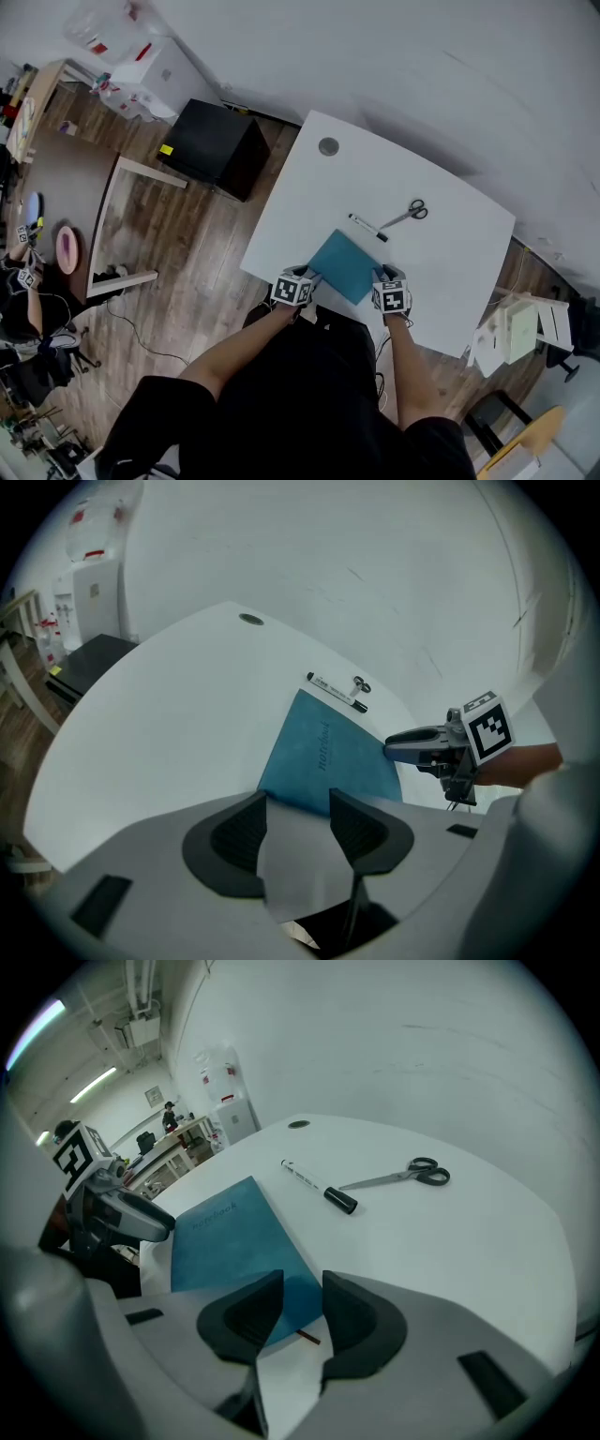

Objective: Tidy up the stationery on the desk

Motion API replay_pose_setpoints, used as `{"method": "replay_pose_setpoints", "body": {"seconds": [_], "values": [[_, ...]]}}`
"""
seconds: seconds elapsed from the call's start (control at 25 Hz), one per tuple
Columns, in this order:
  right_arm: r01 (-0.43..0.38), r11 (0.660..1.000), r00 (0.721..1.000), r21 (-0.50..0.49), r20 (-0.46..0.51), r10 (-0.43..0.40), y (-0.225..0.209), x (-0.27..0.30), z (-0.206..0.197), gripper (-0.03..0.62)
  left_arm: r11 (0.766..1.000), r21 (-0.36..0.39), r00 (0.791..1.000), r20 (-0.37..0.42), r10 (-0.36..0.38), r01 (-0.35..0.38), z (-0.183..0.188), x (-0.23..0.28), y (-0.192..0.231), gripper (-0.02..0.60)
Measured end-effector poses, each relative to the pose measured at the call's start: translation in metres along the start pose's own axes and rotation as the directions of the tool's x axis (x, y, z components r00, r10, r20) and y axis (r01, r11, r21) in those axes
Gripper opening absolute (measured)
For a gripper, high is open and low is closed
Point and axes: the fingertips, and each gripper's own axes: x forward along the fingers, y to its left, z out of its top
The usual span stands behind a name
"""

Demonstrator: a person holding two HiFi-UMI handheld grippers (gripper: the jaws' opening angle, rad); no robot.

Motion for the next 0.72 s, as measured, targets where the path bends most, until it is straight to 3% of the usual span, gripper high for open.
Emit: {"method": "replay_pose_setpoints", "body": {"seconds": [0.24, 0.48, 0.72], "values": [[0.061, 0.992, 0.998, 0.113, 0.001, -0.062, 0.015, 0.001, -0.001, 0.133, 0.995, 0.082, 0.998, -0.029, -0.054, 0.056, 0.018, -0.004, 0.018, 0.201], [0.092, 0.962, 0.995, 0.255, 0.003, -0.096, 0.042, 0.006, -0.001, 0.133, 0.983, 0.164, 0.996, -0.047, -0.072, 0.079, 0.033, -0.003, 0.049, 0.201], [0.086, 0.954, 0.996, 0.289, -0.008, -0.087, 0.084, 0.015, 0.000, 0.133, 0.972, 0.210, 0.994, -0.053, -0.092, 0.101, 0.060, -0.004, 0.077, 0.201]]}}
